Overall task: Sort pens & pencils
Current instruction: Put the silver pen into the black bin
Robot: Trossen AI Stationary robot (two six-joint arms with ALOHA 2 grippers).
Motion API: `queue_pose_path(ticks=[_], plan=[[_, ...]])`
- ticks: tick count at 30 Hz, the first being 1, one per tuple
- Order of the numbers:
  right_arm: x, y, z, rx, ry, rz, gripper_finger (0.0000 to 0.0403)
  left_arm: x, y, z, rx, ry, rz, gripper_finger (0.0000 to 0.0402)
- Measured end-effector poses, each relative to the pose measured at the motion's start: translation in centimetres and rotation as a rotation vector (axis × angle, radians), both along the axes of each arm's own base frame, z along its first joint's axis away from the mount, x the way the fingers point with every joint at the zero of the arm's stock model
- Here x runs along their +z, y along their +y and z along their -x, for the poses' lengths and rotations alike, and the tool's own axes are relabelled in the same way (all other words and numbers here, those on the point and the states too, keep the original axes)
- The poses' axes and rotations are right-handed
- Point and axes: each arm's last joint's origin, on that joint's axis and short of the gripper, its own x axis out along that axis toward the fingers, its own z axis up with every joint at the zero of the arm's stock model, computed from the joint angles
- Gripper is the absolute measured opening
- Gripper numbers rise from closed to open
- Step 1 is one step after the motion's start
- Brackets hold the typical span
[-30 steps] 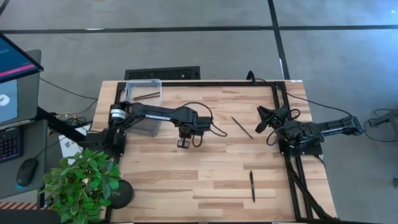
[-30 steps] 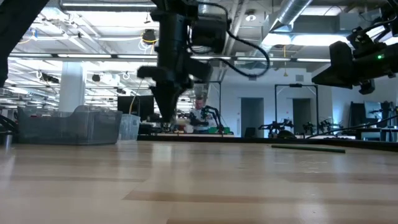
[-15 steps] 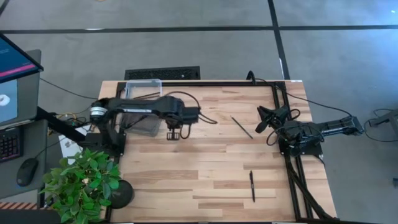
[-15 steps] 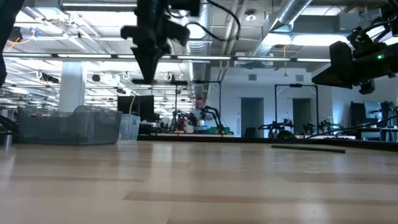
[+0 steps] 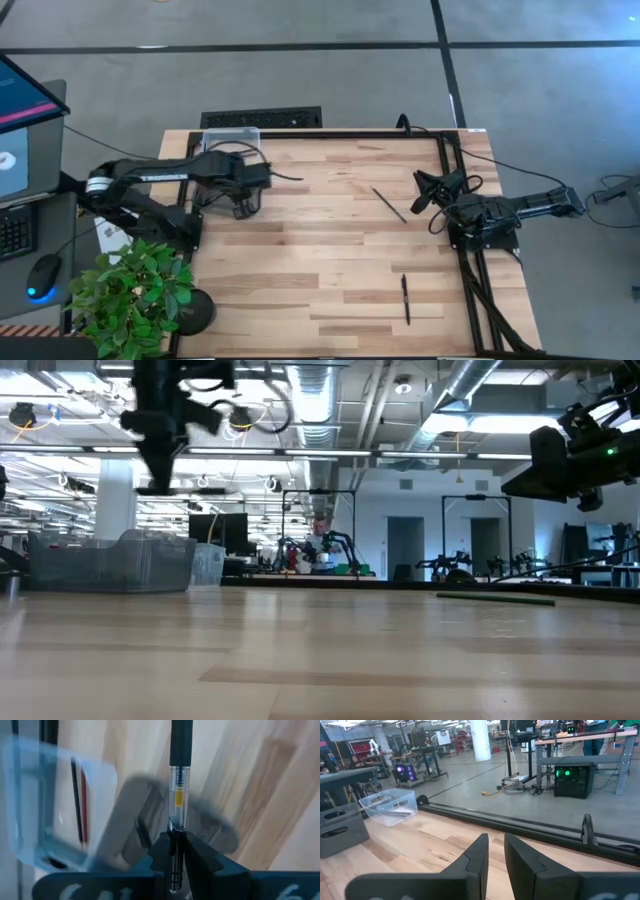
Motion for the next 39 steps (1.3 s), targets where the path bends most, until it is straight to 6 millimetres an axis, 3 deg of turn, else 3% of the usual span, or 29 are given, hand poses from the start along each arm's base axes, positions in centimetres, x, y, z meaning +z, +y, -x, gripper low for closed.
queue_pose_path(ticks=[5,11,20,32,39], plan=[[0.0,0.0,0.0,0.000,0.000,0.000,0.0082,-2.3,-0.3,3.6,0.089,0.022,0.008,0.0025],[0.0,0.0,0.0,0.000,0.000,0.000,0.0082,-5.6,-0.6,6.2,0.136,0.107,-0.002,0.0026],[0.0,0.0,0.0,0.000,0.000,0.000,0.0082,-6.7,-0.1,6.2,0.149,0.089,0.054,0.0026],[0.0,0.0,0.0,0.000,-0.001,0.000,0.0082,-9.6,0.8,7.6,0.360,0.062,0.181,0.0027],[0.0,0.0,0.0,-0.001,-0.001,0.000,0.0082,-10.0,1.1,7.9,0.407,0.054,0.206,0.0027]])
